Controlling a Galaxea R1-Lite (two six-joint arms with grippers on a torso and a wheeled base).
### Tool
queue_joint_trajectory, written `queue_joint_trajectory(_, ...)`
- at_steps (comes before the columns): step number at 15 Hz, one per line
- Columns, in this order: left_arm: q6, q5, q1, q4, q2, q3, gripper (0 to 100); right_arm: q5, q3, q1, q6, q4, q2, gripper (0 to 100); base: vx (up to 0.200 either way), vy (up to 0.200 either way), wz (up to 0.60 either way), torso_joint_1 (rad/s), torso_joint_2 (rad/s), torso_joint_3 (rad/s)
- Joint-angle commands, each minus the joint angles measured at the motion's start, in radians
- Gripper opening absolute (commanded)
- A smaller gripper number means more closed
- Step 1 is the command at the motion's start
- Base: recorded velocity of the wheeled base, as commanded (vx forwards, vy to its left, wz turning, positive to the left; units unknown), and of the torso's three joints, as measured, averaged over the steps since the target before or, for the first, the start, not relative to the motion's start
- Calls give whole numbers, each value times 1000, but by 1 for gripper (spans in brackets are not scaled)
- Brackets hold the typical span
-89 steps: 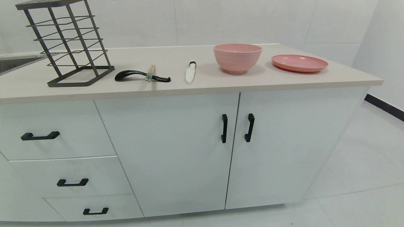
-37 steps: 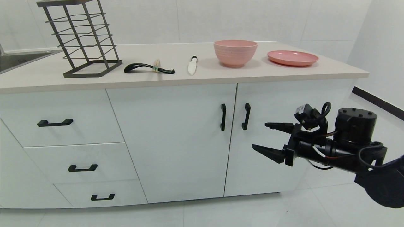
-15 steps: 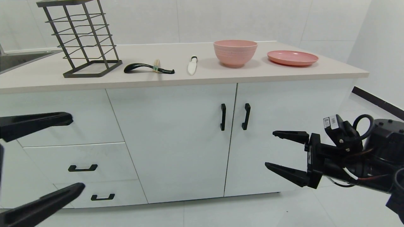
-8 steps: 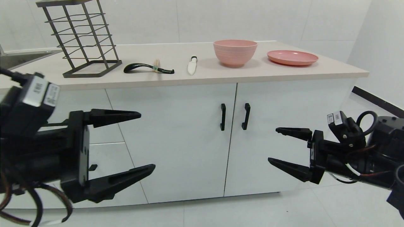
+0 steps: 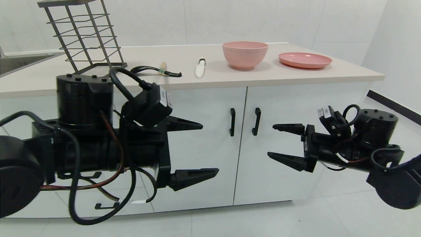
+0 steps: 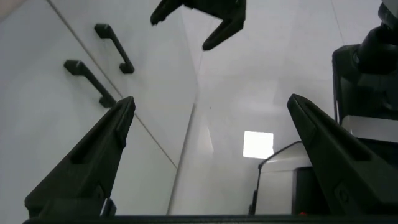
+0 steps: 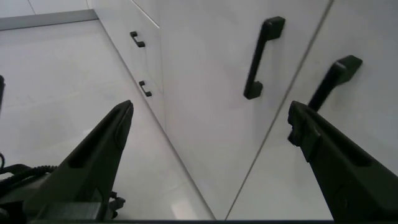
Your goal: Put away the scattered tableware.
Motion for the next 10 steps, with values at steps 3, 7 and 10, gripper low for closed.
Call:
queue_joint_trajectory(3, -42, -1, -41, -107, 142, -45, 100, 43, -121, -40, -2, -8, 176, 100, 0, 0, 0, 0, 0, 0)
queue_joint_trajectory(7, -94, 7, -59, -112, 187, -101, 100, 106, -226, -74, 0, -45, 256, 100, 0, 0, 0, 0, 0, 0)
queue_joint_trajectory(10, -93, 12, -71, -112, 245, -174, 100, 136, -299, -65, 0, -63, 314, 100, 0, 0, 0, 0, 0, 0)
